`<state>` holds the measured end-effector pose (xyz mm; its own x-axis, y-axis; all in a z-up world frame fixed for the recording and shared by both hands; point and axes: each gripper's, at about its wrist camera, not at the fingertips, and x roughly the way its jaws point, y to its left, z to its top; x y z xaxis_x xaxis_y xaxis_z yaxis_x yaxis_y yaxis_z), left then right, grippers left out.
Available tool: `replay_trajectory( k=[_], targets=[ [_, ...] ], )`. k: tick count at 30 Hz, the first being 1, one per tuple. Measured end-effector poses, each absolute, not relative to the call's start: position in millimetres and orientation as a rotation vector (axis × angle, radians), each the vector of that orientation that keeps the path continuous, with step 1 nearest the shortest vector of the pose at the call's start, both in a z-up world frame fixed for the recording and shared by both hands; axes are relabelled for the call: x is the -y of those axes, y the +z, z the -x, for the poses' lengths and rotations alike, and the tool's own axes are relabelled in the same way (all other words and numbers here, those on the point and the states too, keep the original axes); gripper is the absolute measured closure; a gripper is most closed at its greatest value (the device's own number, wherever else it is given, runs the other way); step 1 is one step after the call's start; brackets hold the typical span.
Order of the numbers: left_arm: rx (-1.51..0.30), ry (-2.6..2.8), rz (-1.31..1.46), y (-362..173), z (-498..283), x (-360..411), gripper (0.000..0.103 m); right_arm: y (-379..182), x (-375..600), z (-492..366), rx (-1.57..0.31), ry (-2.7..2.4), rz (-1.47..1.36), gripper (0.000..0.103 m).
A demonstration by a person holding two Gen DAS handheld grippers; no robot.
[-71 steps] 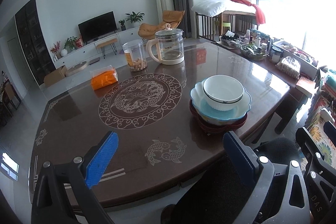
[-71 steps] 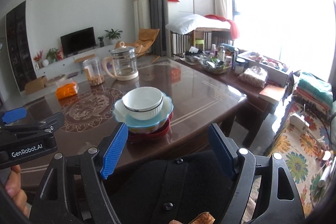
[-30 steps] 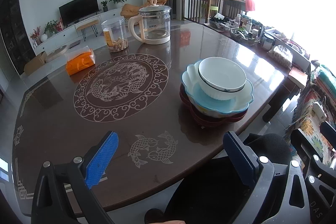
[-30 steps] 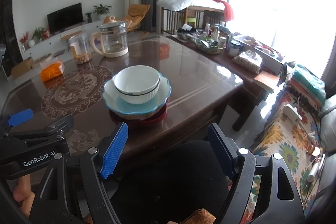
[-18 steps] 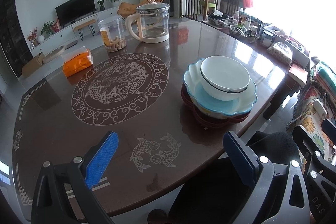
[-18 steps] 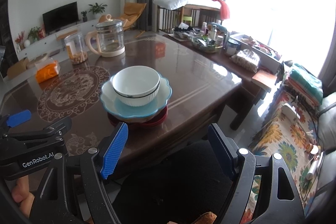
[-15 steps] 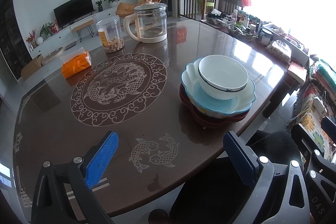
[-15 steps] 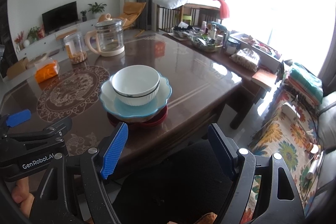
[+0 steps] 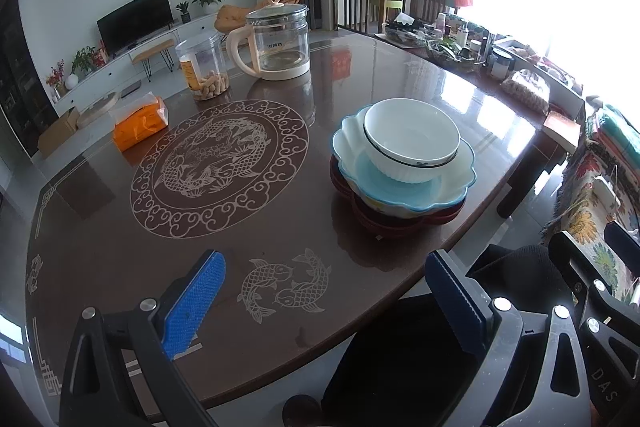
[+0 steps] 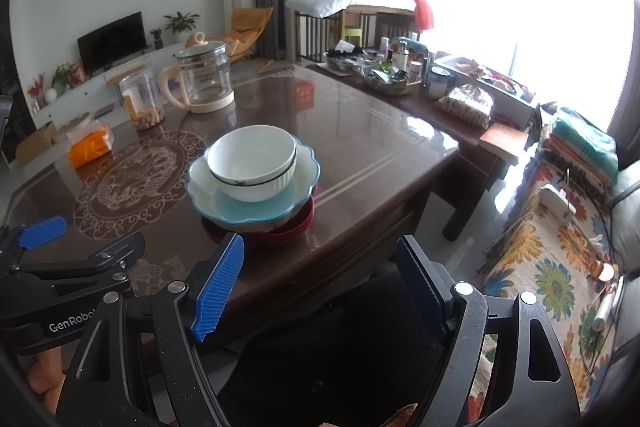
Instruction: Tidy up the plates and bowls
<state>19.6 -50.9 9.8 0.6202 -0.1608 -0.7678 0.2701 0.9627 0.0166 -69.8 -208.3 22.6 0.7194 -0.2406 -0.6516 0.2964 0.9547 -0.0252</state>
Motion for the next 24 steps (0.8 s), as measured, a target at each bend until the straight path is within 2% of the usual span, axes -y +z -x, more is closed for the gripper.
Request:
replay_trajectory(
  k=[7,24],
  targets=[
    [-0.901,-0.247,-0.052,-2.8,-17.9,41.4,0.003,10.2,202.4,72.4,-0.736,-0.251,-0.059,0.022],
    [-0.914,-0.208,-0.123,-13.0,-11.6,51.7,0.003,0.7,220.2,73.0,-0.753,-0.218,-0.136,0.022]
  ],
)
